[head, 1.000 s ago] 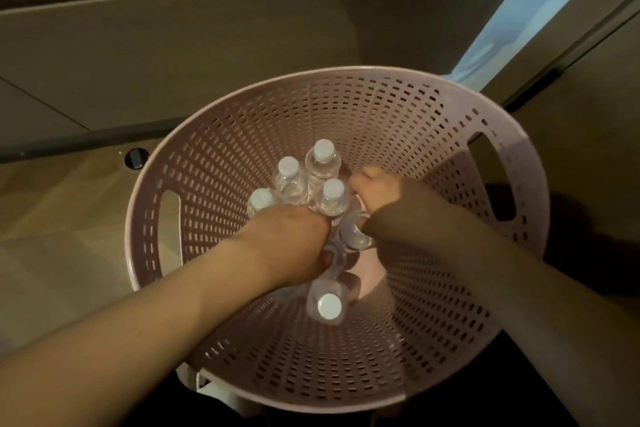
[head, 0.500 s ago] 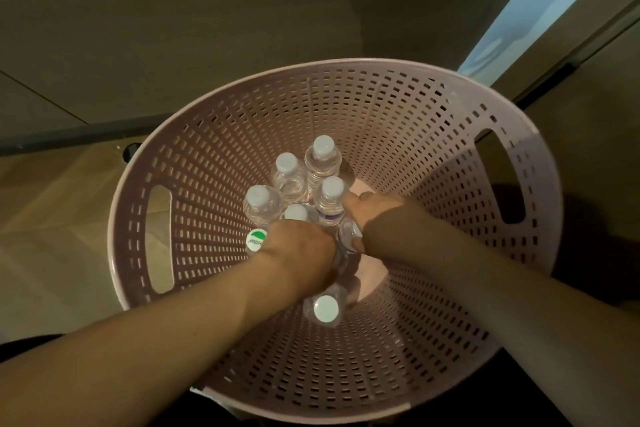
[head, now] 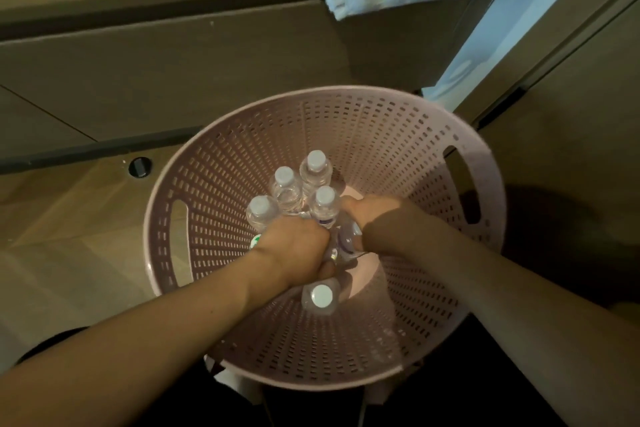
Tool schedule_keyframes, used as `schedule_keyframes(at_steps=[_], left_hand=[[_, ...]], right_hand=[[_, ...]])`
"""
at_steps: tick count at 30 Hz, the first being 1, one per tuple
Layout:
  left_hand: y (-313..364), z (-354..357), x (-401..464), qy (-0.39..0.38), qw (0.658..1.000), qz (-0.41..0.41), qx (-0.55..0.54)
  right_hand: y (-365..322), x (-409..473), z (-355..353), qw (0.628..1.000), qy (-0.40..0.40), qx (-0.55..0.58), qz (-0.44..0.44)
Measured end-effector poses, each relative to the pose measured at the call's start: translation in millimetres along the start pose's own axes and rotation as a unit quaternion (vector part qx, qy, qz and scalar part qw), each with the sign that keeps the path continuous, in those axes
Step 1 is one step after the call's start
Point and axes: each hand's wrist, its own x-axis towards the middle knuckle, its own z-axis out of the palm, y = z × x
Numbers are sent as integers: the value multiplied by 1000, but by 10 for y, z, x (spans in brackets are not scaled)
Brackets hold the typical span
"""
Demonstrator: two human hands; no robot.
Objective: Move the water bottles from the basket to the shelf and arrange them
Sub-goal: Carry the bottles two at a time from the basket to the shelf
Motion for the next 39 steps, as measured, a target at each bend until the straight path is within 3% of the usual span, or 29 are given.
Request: schedule_keyframes(at_steps=[7,13,20,25,33,39], left_hand=[[-42,-1750,-984,22,997,-22,-65],[61,-3626,-2018,50,996,-71,-33],[176,-5172,-3098,189,963,-169,-92],[168,-5629,-3548,273,914,-263,-147],[-73,-5726,-4204,333,833,-403,-182],[-486,-5621,-4890,364,789,-460,-184]], right_hand=[[-203,-1346,-1455,996,-20,81,28],[-513,-2760,-3115,995,58,70,35],[-921,-4056,-4534,976,183,119,24],[-1172,-4349,-5039,959,227,167,-5],[-1738,-4255,-5277,969,204,127,-52],[-2381,-4188,-5480,965,207,132,-93]])
